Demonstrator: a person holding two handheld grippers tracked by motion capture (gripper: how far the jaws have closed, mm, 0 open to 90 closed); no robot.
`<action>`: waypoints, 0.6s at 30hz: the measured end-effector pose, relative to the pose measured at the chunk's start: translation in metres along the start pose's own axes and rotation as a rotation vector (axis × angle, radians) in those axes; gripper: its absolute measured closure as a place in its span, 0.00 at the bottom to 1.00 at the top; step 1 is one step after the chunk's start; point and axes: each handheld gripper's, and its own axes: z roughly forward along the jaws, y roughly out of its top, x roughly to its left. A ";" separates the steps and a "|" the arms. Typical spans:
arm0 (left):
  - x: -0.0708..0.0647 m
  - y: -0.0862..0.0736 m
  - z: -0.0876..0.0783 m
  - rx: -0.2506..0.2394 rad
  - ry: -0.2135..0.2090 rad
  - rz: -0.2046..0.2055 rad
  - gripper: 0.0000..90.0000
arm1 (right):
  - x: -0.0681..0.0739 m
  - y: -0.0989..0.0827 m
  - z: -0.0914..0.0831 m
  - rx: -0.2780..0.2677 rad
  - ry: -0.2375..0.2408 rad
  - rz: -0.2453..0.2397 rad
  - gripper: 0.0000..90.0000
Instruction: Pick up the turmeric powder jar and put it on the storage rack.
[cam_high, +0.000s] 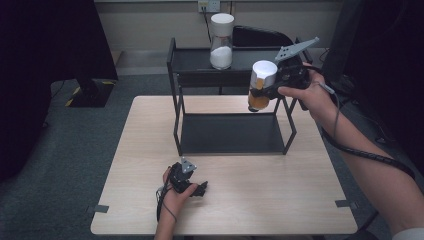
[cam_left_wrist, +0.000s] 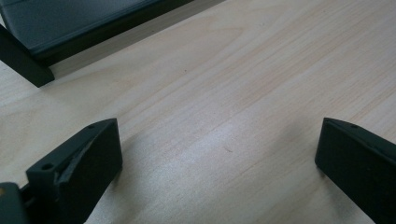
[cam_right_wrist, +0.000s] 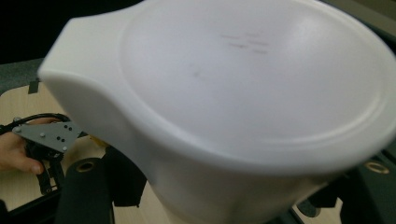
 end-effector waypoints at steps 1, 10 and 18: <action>0.000 0.000 0.000 0.000 0.000 -0.002 0.00 | 0.000 0.002 -0.001 0.000 -0.001 -0.001 0.34; 0.000 0.000 0.000 0.002 -0.001 -0.001 0.00 | -0.005 0.016 -0.009 0.005 -0.012 0.003 0.34; 0.000 0.000 0.000 0.002 -0.001 -0.001 0.00 | -0.008 0.031 -0.015 -0.001 -0.018 0.010 0.34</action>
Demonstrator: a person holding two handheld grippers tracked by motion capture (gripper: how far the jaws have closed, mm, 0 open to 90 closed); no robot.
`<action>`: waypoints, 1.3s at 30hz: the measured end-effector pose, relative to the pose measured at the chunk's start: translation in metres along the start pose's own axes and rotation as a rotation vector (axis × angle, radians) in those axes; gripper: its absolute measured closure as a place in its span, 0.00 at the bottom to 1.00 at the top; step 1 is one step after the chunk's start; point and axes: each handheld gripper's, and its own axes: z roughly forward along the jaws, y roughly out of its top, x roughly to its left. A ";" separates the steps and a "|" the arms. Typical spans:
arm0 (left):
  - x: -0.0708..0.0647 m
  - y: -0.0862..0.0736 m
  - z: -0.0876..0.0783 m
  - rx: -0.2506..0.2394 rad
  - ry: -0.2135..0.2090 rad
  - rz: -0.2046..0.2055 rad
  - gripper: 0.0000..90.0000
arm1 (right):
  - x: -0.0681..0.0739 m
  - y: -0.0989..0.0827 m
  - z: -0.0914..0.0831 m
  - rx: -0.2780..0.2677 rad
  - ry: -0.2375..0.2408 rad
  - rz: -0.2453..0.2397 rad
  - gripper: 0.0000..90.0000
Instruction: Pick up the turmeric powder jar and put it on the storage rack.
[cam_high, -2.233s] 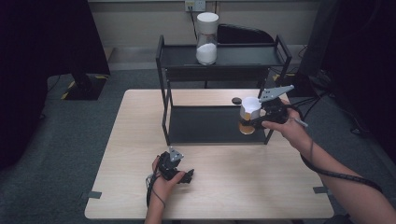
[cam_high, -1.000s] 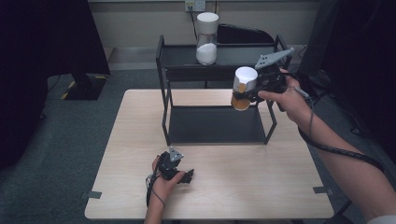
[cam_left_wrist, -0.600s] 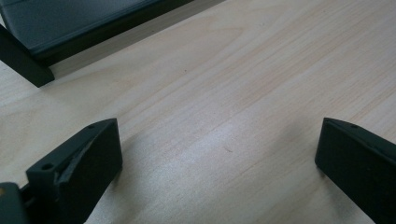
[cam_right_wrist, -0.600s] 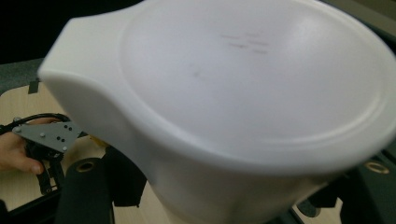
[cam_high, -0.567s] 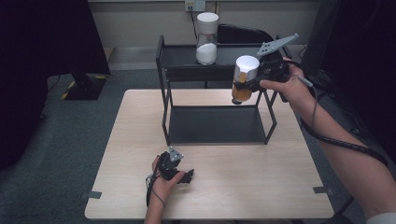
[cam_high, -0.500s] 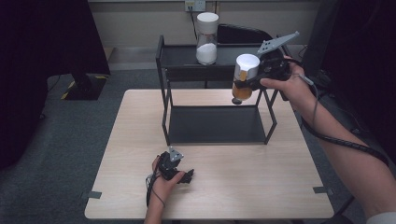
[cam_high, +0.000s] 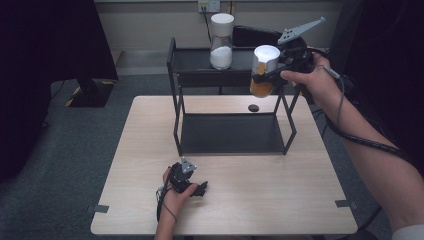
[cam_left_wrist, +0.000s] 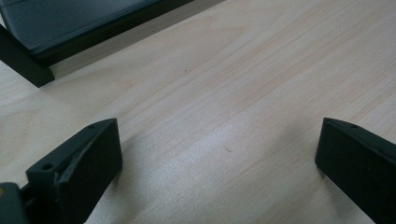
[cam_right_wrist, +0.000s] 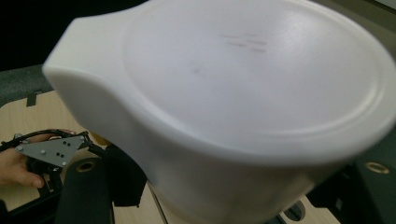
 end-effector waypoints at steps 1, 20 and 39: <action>0.000 0.000 0.000 0.000 0.000 0.000 0.00 | 0.000 0.002 -0.001 0.000 -0.002 0.001 0.34; 0.000 0.000 0.000 0.000 0.000 0.003 0.00 | -0.001 0.042 -0.007 -0.013 -0.036 0.011 0.34; 0.000 0.000 0.000 0.000 0.000 0.000 0.00 | -0.027 0.053 0.017 -0.023 -0.083 0.094 0.34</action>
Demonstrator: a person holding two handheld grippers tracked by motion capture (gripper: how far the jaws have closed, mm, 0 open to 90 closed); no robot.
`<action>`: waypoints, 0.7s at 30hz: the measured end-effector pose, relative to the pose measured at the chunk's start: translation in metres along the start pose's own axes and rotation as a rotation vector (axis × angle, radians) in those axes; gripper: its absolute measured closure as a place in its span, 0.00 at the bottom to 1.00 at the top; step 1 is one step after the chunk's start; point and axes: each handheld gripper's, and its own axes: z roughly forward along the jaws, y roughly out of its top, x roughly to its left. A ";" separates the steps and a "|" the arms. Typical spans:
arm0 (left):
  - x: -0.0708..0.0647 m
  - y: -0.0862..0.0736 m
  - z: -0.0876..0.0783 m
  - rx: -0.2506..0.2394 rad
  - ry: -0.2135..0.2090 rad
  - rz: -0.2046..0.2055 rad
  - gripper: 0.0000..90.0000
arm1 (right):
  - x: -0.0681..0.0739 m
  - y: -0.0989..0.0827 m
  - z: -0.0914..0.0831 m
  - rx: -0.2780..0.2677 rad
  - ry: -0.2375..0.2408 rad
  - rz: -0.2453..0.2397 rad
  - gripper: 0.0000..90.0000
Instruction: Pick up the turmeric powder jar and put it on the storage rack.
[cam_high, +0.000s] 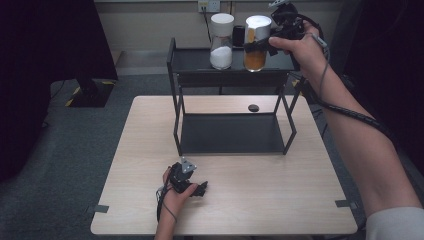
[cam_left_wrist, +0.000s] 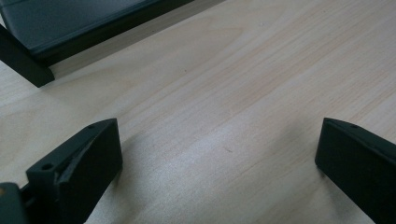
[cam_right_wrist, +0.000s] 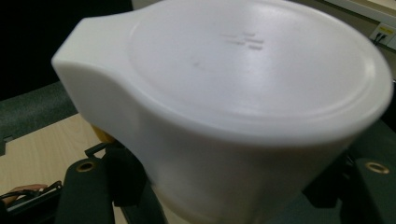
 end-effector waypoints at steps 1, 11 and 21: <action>0.000 0.000 0.000 0.000 0.000 0.002 0.00 | 0.000 0.000 0.000 0.000 0.000 0.000 0.34; 0.000 0.000 0.000 0.000 0.000 0.002 0.00 | -0.013 -0.001 0.013 0.019 -0.048 0.027 0.34; 0.000 0.000 0.000 0.000 0.000 0.002 0.00 | -0.011 -0.009 0.017 0.000 -0.064 0.035 0.34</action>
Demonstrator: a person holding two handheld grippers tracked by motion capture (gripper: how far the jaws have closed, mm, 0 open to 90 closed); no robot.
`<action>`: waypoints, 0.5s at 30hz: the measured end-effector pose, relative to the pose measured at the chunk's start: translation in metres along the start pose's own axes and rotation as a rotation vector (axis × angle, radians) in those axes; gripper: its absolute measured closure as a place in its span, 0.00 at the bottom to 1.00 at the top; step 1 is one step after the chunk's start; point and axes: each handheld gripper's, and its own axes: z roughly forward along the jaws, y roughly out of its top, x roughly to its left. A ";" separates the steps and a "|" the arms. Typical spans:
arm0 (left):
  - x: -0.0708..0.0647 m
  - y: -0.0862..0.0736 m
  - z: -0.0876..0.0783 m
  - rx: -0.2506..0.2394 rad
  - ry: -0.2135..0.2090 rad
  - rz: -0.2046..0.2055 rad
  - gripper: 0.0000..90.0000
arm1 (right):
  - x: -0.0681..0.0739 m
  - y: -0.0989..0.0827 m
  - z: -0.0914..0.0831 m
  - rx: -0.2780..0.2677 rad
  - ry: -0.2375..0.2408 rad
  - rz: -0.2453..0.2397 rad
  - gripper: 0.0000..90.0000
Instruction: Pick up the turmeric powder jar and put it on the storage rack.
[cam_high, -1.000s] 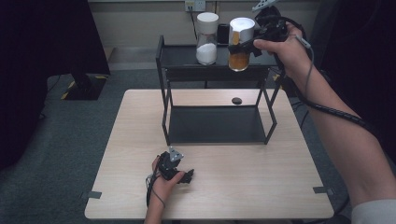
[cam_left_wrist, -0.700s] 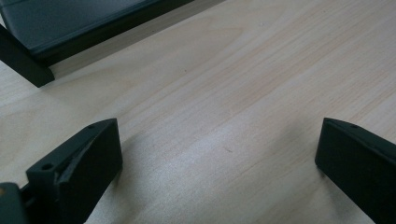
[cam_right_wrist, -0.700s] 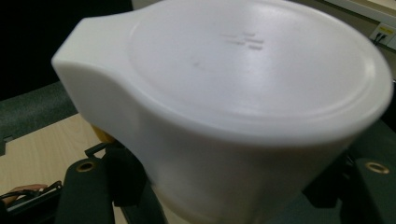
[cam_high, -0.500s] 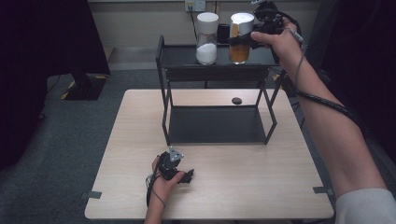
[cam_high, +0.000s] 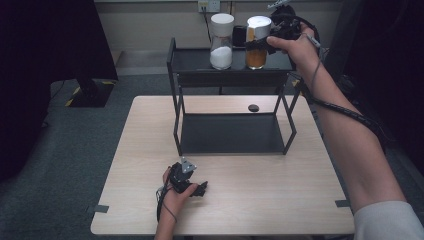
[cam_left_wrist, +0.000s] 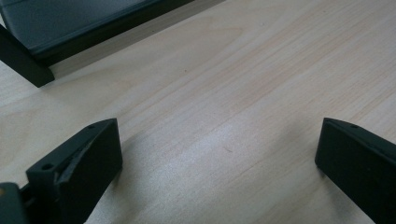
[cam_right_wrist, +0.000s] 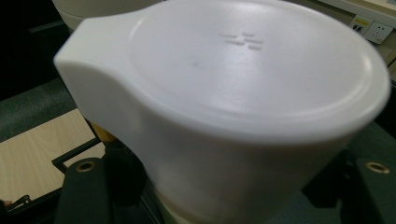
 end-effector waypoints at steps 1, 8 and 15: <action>0.000 0.000 0.000 0.000 0.000 0.000 0.00 | 0.000 0.000 0.000 0.000 0.000 0.000 0.34; 0.000 0.000 0.000 0.000 0.000 0.000 0.00 | 0.000 -0.005 0.000 -0.011 -0.007 0.005 0.33; 0.000 0.000 0.000 0.000 0.000 0.000 0.00 | 0.006 -0.003 0.000 0.011 -0.036 0.009 0.18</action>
